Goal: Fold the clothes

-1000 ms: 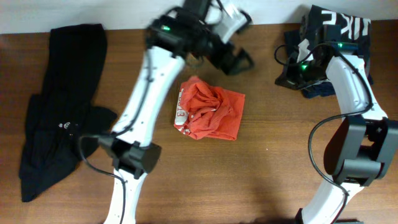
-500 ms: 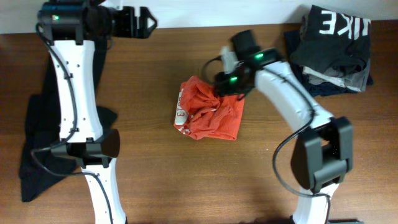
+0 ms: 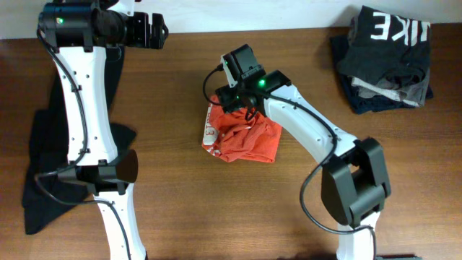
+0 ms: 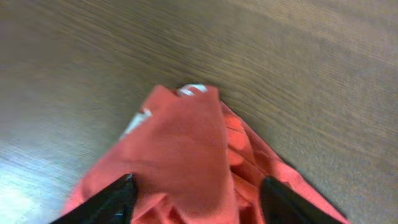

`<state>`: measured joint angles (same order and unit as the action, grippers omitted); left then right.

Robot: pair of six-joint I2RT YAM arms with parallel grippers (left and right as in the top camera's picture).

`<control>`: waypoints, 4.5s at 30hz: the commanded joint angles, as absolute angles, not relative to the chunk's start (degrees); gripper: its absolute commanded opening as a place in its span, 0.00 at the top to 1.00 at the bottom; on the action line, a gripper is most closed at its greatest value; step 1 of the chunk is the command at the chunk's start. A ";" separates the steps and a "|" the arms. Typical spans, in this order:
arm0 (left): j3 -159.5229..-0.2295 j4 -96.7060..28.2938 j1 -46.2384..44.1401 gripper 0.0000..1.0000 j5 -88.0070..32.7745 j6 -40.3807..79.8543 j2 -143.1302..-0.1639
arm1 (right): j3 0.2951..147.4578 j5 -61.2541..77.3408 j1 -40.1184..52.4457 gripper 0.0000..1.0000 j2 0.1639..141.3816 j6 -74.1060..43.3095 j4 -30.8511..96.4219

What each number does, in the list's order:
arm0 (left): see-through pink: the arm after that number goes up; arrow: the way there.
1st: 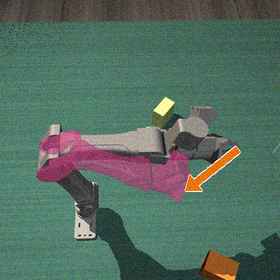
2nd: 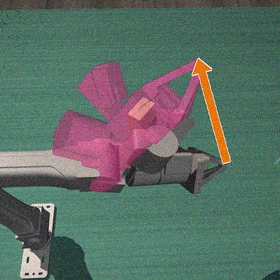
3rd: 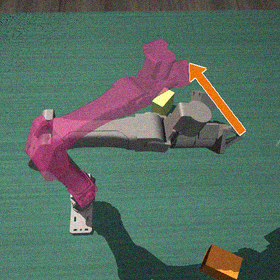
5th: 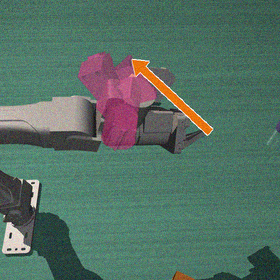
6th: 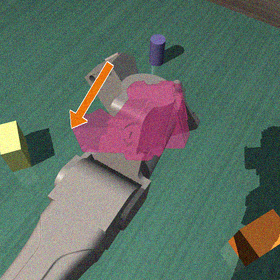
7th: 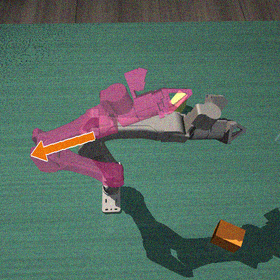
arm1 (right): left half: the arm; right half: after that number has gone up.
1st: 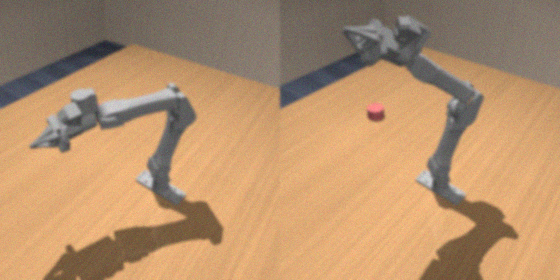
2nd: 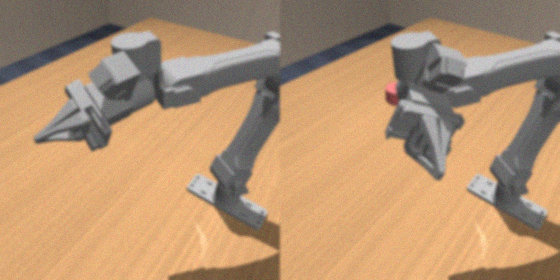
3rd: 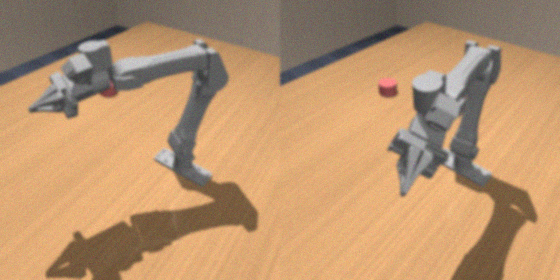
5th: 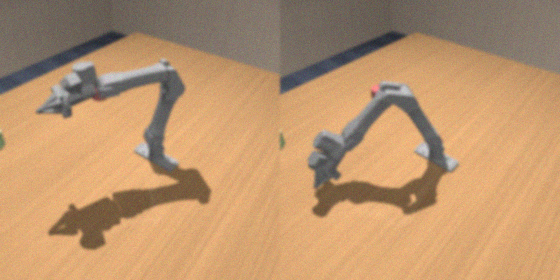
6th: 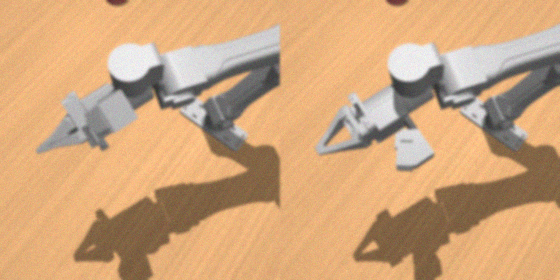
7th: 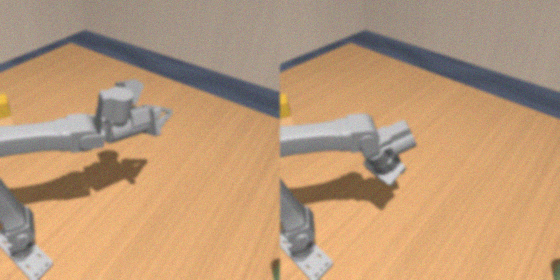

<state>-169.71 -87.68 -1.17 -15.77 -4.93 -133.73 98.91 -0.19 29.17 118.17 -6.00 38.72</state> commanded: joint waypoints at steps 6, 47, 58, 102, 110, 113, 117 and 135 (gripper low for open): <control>-170.30 -88.05 -1.06 0.01 -14.96 -6.11 -134.15 | 99.48 -1.96 26.63 0.78 119.68 -5.85 41.87; -170.30 -87.94 -0.34 0.01 -5.96 -6.28 -134.15 | 108.42 4.64 20.93 0.25 116.64 -18.87 60.66; -170.30 -88.75 -0.10 0.01 -5.98 -6.26 -134.15 | 108.20 -4.01 26.20 0.41 123.44 -26.72 60.73; -170.30 -89.21 -0.08 0.01 -5.96 -6.28 -134.15 | 108.14 13.06 14.63 0.32 113.34 -6.44 83.35; -170.30 -89.25 -0.10 0.01 -5.98 -6.26 -134.15 | 98.19 10.44 23.07 0.41 113.75 -17.58 72.73; -170.30 -89.25 -0.10 0.01 -5.98 -6.28 -134.15 | 93.97 8.14 24.95 0.45 113.75 -21.80 69.19; -170.30 -89.25 -0.10 0.01 -5.98 -6.28 -134.15 | 88.51 6.85 26.26 0.51 113.75 -24.71 64.71; -170.30 -89.89 -0.10 0.01 -5.96 -6.28 -134.15 | 84.53 6.52 19.18 0.96 113.27 -24.25 67.51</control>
<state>-169.71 -89.76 -0.45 -6.57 -5.17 -133.73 84.62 7.55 20.93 113.84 -25.12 67.24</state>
